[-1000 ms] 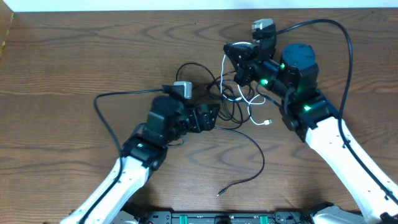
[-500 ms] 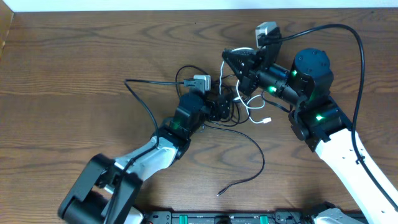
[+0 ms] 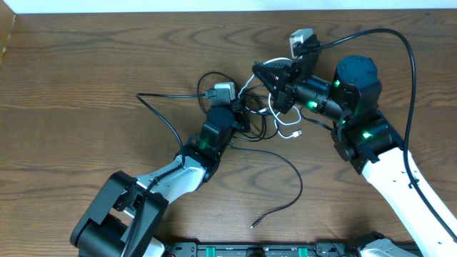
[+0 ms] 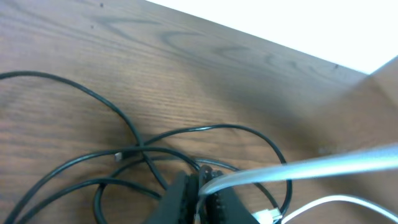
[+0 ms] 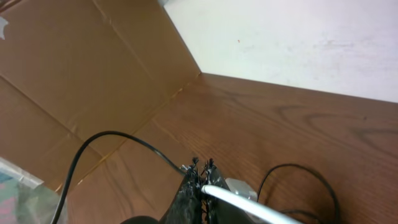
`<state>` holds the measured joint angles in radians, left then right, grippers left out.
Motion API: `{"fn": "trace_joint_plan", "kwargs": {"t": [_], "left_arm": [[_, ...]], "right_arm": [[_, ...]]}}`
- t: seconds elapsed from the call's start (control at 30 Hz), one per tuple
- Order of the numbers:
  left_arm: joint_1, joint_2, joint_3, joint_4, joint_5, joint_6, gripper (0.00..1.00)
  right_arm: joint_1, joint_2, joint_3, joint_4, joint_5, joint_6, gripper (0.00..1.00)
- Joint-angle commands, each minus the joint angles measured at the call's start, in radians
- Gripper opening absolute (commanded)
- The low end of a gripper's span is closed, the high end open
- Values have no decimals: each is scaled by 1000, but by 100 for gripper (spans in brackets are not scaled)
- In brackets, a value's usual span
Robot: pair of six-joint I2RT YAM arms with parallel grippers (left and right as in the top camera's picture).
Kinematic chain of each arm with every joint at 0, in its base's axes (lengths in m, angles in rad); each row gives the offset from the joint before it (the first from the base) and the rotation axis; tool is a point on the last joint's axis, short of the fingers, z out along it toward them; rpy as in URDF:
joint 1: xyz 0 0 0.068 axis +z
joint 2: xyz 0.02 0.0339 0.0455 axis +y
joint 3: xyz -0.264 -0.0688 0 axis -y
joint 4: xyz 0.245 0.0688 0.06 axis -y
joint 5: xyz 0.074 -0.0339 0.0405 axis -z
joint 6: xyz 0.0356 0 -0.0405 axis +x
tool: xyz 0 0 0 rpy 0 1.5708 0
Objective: Untangle cables
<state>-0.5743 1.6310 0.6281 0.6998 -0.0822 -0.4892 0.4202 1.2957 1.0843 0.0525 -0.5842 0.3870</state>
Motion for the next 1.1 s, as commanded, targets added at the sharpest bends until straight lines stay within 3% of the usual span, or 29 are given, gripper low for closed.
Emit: {"fn": "trace_joint_plan", "kwargs": {"t": [0.0, 0.2, 0.37, 0.5, 0.6, 0.8, 0.97, 1.07], "left_arm": [[1, 2, 11, -3, -72, 15, 8], [2, -58, 11, -29, -143, 83, 8], [2, -176, 11, -163, -144, 86, 8], [2, -233, 11, -285, -148, 85, 8], [2, -234, 11, -359, -147, 73, 8], [2, -232, 11, -494, -147, -130, 8], [2, -236, 11, -497, -147, -307, 8], [2, -236, 11, -497, -147, -408, 8]], "right_arm": [[0, -9, 10, -14, -13, 8, 1], [-5, -6, 10, -203, 286, -90, 2], [-5, 23, 10, -385, 488, -89, 37], [6, 65, 9, -487, 436, -78, 47], [23, 119, 9, -570, 435, 27, 55], [67, 264, 8, -587, 378, 204, 55], [90, 345, 8, -569, 224, 224, 58], [106, 389, 8, -577, 212, 312, 59]]}}
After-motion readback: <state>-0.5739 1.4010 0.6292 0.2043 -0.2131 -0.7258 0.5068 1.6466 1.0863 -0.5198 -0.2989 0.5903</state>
